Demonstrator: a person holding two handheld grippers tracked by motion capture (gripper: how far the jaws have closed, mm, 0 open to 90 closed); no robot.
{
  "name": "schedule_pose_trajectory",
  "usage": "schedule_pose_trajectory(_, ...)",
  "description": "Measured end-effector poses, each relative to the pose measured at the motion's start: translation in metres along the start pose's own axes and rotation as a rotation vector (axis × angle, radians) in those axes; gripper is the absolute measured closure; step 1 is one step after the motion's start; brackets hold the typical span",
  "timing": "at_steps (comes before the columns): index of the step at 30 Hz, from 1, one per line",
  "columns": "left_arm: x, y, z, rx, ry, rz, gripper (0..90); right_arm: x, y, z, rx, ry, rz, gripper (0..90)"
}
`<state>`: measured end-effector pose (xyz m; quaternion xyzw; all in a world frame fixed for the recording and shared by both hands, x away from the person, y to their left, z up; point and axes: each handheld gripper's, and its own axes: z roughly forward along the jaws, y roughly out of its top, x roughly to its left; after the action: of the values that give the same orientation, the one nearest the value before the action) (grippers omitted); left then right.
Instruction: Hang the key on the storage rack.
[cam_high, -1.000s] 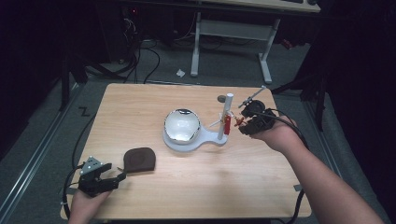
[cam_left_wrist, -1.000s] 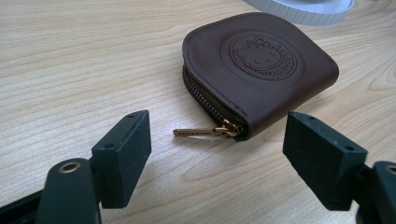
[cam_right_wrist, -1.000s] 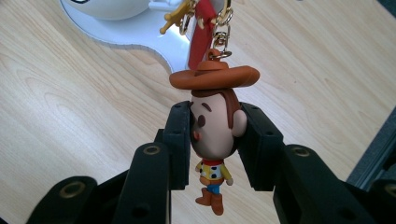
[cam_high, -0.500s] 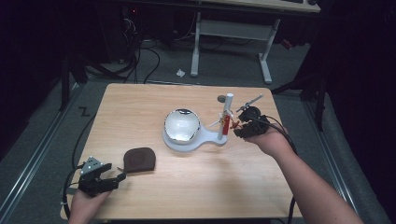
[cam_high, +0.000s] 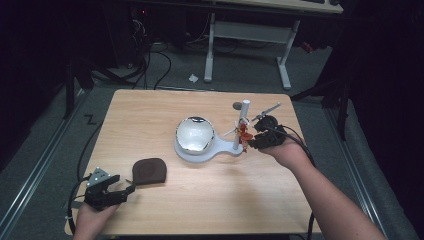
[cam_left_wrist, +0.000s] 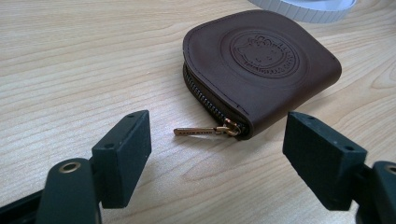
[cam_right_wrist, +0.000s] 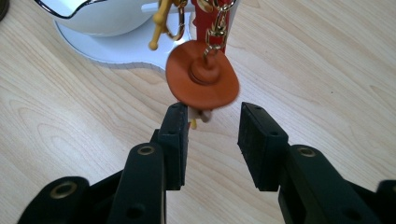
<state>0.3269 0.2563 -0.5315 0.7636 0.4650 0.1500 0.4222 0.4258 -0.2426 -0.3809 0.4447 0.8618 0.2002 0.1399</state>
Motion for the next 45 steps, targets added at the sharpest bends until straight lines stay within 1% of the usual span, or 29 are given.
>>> schedule_pose_trajectory(4,0.0,0.0,0.0,0.0,0.0,0.0,24.0,0.0,-0.003,-0.005,0.0,-0.007,0.011,63.4)
schedule_pose_trajectory(7,0.0,0.0,0.0,-0.001,0.0,-0.001,24.0,0.0,-0.005,-0.007,-0.003,-0.012,0.009,63.4)
schedule_pose_trajectory(14,-0.001,0.0,0.0,0.0,0.0,0.0,24.0,0.0,-0.012,-0.011,-0.012,-0.009,0.011,62.7)
schedule_pose_trajectory(23,-0.002,0.0,0.0,0.005,-0.003,0.004,24.0,-0.003,-0.026,-0.015,-0.031,-0.007,0.036,60.6)
schedule_pose_trajectory(34,-0.003,0.0,0.001,0.009,-0.001,0.006,24.0,-0.006,-0.046,-0.014,-0.049,0.0,0.066,59.6)
schedule_pose_trajectory(38,-0.004,0.0,0.002,0.009,0.0,0.009,24.0,-0.006,-0.051,-0.013,-0.051,-0.006,0.064,59.0)
schedule_pose_trajectory(40,-0.004,0.0,0.002,0.009,0.0,0.01,24.0,-0.006,-0.054,-0.013,-0.061,0.003,0.071,58.7)
schedule_pose_trajectory(44,-0.005,0.0,0.002,0.01,-0.002,0.012,24.1,-0.004,-0.064,-0.011,-0.068,-0.007,0.066,56.1)
schedule_pose_trajectory(45,-0.005,0.0,0.002,0.011,-0.002,0.013,24.1,-0.003,-0.066,-0.011,-0.078,-0.005,0.07,55.6)
